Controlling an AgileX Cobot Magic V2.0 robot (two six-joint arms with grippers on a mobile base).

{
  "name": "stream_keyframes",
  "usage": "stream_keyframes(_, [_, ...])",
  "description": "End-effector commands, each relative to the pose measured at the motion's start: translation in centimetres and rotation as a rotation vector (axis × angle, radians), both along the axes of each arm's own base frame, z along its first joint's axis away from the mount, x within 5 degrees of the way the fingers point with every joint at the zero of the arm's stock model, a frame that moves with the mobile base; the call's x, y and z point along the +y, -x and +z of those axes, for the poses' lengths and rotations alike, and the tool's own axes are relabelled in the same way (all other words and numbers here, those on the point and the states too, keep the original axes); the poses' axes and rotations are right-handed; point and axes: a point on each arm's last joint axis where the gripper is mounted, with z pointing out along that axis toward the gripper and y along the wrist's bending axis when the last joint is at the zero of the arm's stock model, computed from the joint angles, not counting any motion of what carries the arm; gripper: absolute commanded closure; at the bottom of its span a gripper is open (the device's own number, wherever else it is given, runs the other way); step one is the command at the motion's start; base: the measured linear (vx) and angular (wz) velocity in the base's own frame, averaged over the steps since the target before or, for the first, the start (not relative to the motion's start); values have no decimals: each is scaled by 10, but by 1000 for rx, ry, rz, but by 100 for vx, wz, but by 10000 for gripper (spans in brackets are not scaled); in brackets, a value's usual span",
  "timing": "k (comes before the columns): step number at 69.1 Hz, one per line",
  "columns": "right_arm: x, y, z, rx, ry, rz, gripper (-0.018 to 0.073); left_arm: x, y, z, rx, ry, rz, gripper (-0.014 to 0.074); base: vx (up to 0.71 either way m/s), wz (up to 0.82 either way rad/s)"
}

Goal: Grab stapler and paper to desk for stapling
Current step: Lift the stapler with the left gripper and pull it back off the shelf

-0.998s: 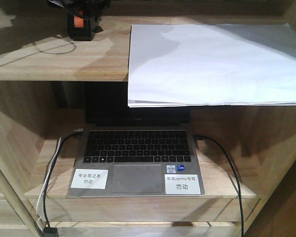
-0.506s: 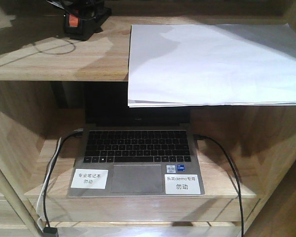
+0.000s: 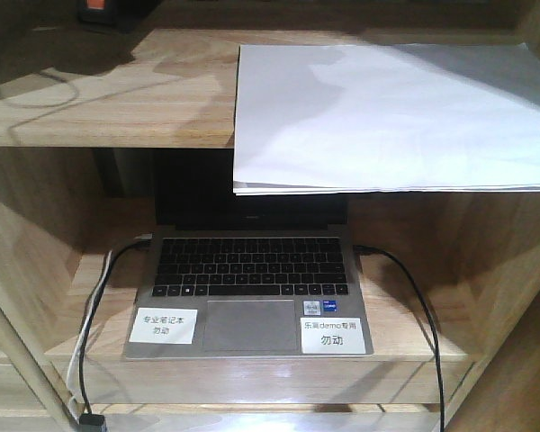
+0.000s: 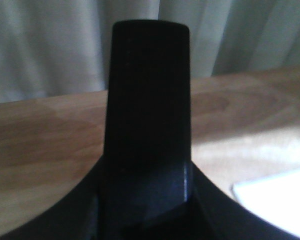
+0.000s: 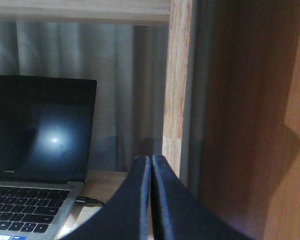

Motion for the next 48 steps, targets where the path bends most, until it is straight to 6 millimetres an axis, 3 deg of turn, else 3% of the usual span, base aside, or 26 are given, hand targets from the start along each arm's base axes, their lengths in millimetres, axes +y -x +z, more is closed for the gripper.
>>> stream_keyframes(1, [0,2,6,-82,6,0,569,15,28,39,-172,37,-23,603,0,0])
stream_keyframes(11, [0,2,6,-82,6,0,569,23,47,41,-210,32,-48,603,0,0])
stream_keyframes(22, [0,2,6,-82,6,0,569,34,70,30,-242,37,-73,603,0,0])
stream_keyframes(48, [0,2,6,-82,6,0,569,79,163,-13,-370,87,-131,603,0,0])
